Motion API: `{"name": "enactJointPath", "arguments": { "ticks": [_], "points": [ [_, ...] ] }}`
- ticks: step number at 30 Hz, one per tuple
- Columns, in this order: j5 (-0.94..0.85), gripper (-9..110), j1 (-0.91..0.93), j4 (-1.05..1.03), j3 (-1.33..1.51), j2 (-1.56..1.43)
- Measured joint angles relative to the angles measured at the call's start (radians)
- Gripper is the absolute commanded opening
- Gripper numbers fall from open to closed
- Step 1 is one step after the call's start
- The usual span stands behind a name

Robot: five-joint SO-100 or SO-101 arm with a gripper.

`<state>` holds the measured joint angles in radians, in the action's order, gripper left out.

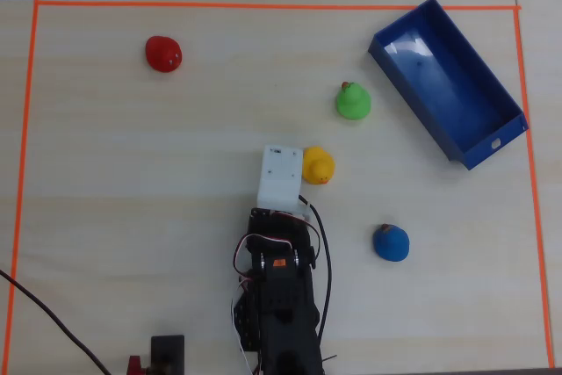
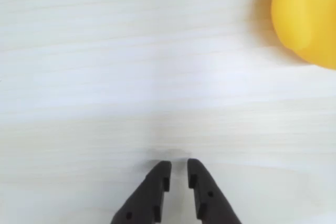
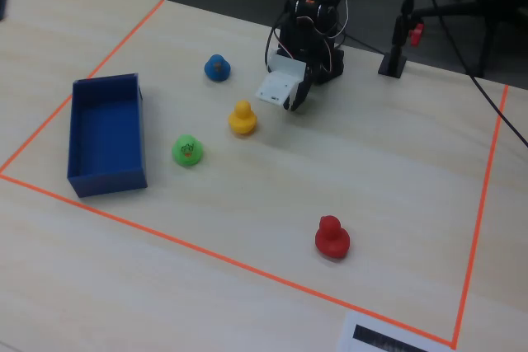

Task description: Grasp yellow duck and put it into box.

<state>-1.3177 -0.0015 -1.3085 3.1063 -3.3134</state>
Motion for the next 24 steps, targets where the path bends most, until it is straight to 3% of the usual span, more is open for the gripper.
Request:
{"name": "enactJointPath", "arguments": {
  "ticks": [12, 17, 24],
  "points": [
    [-0.043, 0, -0.025, 0.002, 0.003, 0.000],
    [-0.041, 0, -0.014, 0.040, -0.133, 0.003],
    [-0.021, 13, 0.074, 0.261, -0.377, 0.181]
  ]
}}
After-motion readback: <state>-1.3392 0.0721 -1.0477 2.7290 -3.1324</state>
